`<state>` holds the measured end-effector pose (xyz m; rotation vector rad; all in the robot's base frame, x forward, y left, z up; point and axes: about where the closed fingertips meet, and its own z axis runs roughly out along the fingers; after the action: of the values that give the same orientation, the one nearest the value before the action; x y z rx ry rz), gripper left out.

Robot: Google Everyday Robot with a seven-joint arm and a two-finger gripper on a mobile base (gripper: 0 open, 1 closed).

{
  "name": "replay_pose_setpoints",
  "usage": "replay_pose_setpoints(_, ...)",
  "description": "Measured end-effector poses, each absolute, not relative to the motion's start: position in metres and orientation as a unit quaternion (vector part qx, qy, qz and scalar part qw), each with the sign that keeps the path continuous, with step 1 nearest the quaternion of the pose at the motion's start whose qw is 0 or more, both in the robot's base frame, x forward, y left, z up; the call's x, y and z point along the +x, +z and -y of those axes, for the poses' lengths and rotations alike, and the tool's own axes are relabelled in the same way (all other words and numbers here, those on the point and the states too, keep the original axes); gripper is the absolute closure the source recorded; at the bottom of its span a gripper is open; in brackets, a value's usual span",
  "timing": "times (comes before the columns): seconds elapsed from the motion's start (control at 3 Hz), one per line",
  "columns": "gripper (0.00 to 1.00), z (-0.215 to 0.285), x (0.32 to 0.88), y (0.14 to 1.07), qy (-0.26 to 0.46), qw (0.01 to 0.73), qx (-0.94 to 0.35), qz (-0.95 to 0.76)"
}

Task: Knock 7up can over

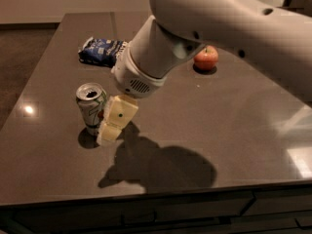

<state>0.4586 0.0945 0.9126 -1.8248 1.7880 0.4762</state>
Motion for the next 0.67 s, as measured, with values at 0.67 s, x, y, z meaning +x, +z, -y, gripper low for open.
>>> replay_pose_setpoints(0.67,0.0,-0.123,0.466,0.903,0.197,0.273,-0.663,-0.668)
